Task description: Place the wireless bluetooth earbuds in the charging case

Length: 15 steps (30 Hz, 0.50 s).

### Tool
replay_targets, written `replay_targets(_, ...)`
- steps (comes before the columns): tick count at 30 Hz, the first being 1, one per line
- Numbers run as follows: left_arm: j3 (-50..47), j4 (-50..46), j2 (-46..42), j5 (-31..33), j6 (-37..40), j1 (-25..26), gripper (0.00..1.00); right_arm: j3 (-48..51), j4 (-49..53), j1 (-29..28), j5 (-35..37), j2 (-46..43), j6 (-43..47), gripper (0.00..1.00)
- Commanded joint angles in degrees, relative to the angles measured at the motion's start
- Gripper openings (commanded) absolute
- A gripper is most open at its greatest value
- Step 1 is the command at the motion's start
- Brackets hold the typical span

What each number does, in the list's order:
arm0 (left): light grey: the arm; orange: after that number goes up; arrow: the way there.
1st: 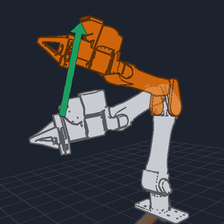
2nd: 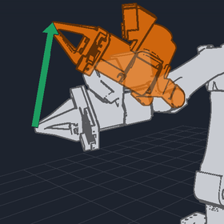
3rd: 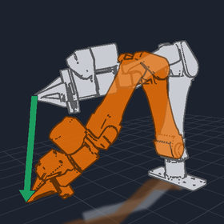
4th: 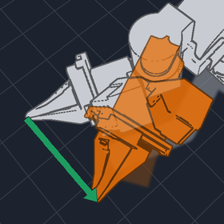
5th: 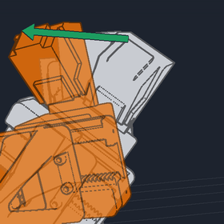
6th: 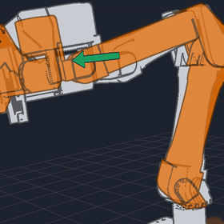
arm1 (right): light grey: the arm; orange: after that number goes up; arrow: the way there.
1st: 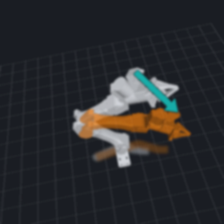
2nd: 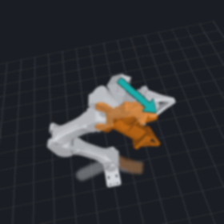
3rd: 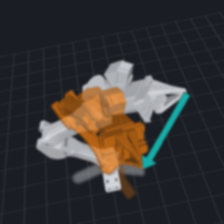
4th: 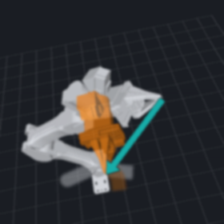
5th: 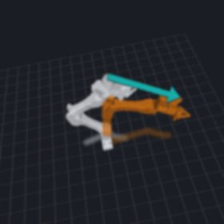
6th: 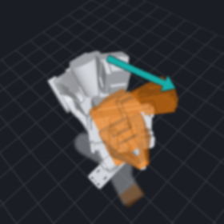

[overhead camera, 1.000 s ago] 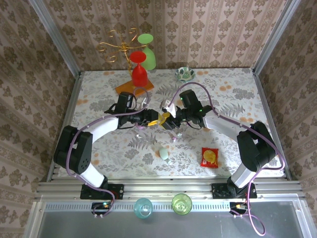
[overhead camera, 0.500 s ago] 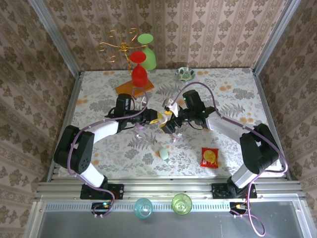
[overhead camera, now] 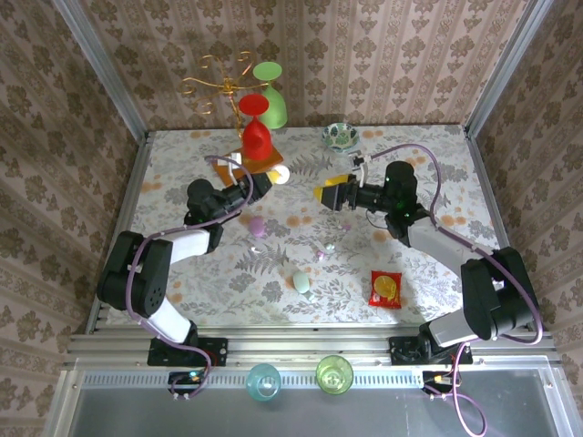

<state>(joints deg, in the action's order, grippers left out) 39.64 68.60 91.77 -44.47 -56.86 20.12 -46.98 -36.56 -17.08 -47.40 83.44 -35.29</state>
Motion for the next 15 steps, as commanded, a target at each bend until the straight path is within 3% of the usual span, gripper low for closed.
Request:
replay_targets(1, 2.4, 5.8, -2.1, -1.2, 4.1, 1.7, 0.08, 0.1, -20.6, -0.1, -1.4, 3.3, -19.6, 0.89)
replay_targets(8, 4.9, 5.8, -3.6, -3.7, 6.5, 5.7, 0.07, -3.6, -33.2, -1.4, -2.6, 9.1, -25.2, 0.75)
replay_targets(15, 5.7, 5.7, -4.1, -3.2, 7.4, 7.9, 0.08, -5.2, -33.3, -4.1, -5.9, 10.1, -24.2, 0.66)
